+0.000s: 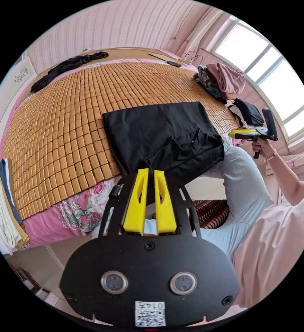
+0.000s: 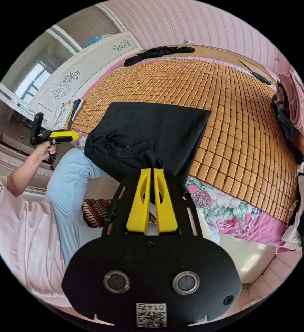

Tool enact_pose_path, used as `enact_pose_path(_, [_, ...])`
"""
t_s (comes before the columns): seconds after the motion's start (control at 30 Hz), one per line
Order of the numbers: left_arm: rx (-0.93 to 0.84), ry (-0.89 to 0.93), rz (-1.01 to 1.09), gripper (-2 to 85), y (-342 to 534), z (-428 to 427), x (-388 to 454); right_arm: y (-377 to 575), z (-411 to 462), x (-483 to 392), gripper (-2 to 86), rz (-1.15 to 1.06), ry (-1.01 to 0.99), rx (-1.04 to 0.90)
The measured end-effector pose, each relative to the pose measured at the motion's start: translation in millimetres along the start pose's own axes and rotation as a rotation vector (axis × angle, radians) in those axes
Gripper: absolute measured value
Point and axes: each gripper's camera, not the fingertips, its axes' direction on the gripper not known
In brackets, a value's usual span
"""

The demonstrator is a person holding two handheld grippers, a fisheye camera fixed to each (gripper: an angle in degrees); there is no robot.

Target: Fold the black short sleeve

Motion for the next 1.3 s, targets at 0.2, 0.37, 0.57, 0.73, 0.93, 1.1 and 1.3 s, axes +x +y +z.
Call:
enact_pose_path(0.2, [-0.06,-0.069,0.061,8.4,-47,62,34,-43,63,-7,7.8,0.026,-0.02,-0.077])
enact_pose_path(0.37, [-0.132,-0.128,0.14,0.8,-42,84,41,-42,69,-6,2.0,0.022,-0.009,-0.104])
enact_pose_path(0.57, [-0.095,0.044,0.162,0.4,-4,43,41,-8,47,-5,1.2,-0.221,-0.299,-0.179])
enact_pose_path(0.73, [-0.294,0.082,0.267,5.6,27,41,46,8,48,-9,2.4,-0.29,-0.341,-0.329])
enact_pose_path(0.93, [-0.228,-0.077,0.206,6.5,18,22,17,-7,41,10,6.2,-0.192,-0.173,-0.239])
enact_pose_path(1.1, [-0.017,-0.069,-0.023,6.8,-24,14,-35,-40,25,60,8.8,0.102,-0.016,0.069])
enact_pose_path(1.3, [0.1,-0.01,-0.197,10.0,-80,46,-92,-73,39,113,13.2,0.288,0.042,0.206])
